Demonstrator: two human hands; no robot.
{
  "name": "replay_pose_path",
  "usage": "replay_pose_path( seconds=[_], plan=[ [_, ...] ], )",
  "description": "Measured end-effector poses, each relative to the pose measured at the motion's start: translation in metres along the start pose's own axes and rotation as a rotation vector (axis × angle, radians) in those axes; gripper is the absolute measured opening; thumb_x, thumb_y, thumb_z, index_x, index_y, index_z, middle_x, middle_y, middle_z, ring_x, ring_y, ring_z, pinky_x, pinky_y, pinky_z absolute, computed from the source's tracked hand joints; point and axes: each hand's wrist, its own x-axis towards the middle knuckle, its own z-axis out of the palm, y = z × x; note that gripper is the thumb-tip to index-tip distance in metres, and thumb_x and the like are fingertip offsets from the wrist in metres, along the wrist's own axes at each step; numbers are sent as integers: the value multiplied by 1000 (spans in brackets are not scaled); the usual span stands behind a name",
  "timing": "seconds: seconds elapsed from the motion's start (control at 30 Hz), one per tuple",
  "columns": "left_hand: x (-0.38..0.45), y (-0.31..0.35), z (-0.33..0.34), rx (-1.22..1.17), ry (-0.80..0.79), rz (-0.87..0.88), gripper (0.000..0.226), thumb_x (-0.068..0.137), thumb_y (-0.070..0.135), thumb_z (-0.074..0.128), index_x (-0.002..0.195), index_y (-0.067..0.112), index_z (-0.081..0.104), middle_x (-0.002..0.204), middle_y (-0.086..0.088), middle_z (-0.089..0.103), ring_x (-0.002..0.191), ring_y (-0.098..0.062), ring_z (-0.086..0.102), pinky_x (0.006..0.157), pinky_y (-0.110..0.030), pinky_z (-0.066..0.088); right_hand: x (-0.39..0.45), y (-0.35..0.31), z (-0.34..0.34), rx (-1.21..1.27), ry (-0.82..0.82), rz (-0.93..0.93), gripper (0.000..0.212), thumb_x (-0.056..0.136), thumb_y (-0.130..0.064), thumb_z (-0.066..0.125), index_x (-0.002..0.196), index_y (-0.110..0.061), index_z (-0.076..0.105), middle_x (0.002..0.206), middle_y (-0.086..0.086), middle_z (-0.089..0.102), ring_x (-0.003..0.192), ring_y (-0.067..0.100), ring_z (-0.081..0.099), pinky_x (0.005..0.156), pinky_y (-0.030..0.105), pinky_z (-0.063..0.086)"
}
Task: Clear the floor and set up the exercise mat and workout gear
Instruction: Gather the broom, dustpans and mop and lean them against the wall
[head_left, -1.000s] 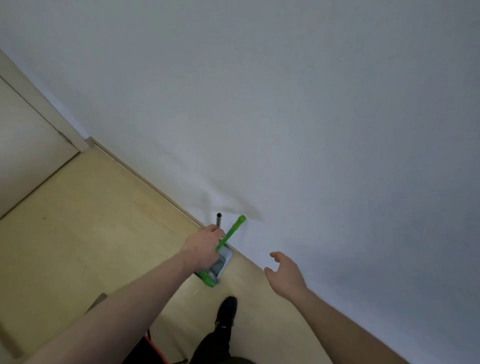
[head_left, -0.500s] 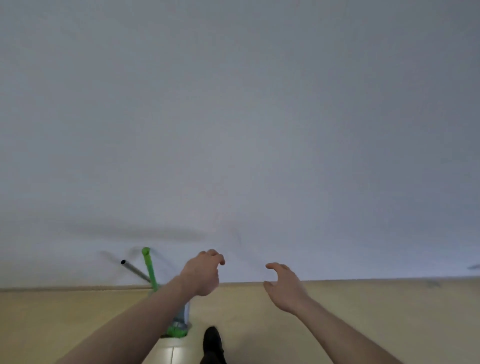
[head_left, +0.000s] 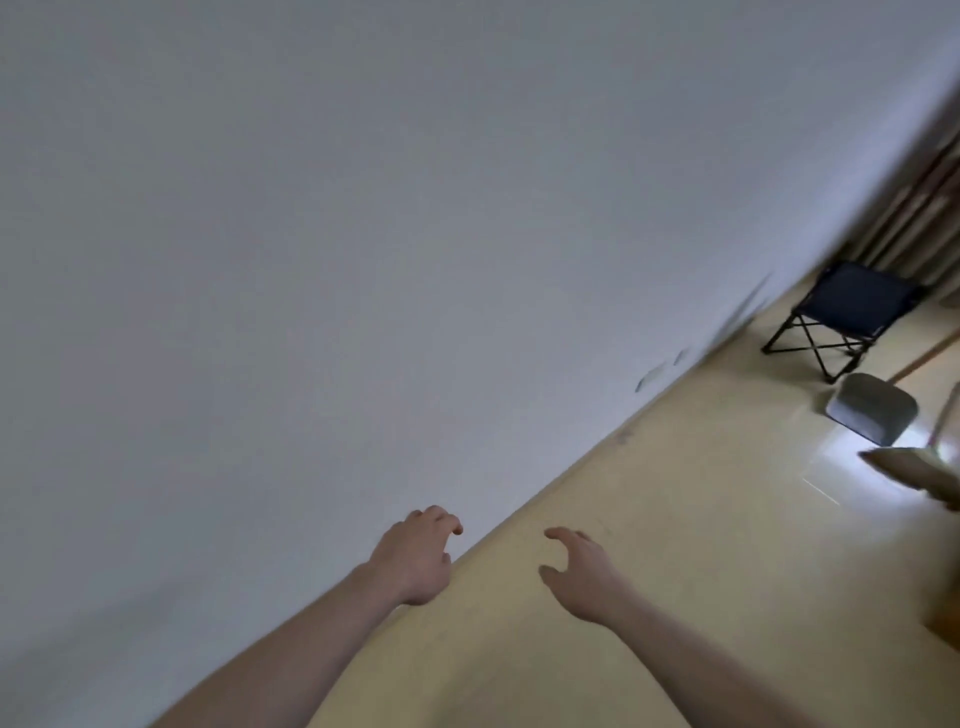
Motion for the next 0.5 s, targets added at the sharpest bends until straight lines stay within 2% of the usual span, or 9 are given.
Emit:
replay_pose_path(
  seconds=[0.13,0.5],
  plan=[
    [52,69,-14,60,-24,144,53,99,16,42,150,25,39,157,7,34,140,-18,37,114,-35,34,5,53,-50,87,88,95,60,95,-32,62,152,-24,43,154,3,43,143,22,42,116,32,35],
    [220,195,-60,163,-83,383,54,98,14,43,150,26,40,157,8,34,139,-17,38,116,-36,35,42,140,-180,236,312,269,60,96,-36,63,152,-27,42,155,-2,42,138,19,47,112,32,38]
  ],
)
